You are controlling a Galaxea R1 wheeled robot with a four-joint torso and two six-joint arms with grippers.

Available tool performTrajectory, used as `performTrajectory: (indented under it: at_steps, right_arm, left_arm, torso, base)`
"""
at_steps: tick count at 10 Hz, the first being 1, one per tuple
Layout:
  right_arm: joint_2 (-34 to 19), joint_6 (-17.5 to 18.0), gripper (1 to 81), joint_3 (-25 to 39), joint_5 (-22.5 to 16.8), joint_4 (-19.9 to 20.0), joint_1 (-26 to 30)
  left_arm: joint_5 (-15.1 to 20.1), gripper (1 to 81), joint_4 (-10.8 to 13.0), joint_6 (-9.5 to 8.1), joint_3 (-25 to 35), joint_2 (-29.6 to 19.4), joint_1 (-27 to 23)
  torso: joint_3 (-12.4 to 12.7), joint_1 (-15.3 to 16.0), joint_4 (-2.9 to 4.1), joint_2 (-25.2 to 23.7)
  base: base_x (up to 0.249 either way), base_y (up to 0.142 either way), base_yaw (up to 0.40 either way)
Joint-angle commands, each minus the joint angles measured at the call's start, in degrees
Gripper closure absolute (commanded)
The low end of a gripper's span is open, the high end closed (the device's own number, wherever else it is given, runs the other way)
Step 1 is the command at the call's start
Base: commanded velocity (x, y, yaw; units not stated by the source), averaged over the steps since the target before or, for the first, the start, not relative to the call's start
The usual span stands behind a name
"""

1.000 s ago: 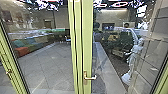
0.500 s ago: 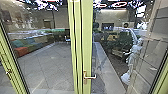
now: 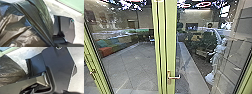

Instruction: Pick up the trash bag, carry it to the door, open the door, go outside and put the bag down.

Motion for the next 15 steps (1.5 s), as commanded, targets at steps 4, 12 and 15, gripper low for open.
performTrajectory:
  at_steps: [4, 12, 15]
  right_arm:
    - [0.1, 0.0, 1.0, 0.4, -3.0, -0.3, 2.6]
    - [-4.2, 0.0, 1.0, 8.5, -1.7, -0.6, 1.4]
    - [-13.9, 0.2, 1.0, 25.6, -1.3, -0.5, 1.2]
  left_arm:
    - [3.7, 81.1, 0.1, 0.36, 0.0, -0.6, -4.0]
    - [3.9, 81.1, 0.2, 0.44, 0.4, -1.1, -3.6]
    - [4.0, 81.1, 0.2, 0.44, 2.3, -2.5, -3.3]
  torso:
    - [0.0, 0.1, 0.00, 0.0]
    - [0.0, 0.2, 0.00, 0.0]
    - [0.0, 0.2, 0.00, 0.0]
  base:
    - [0.125, 0.000, 0.000]
    - [0.072, 0.000, 0.000]
    - [0.000, 0.000, 0.000]
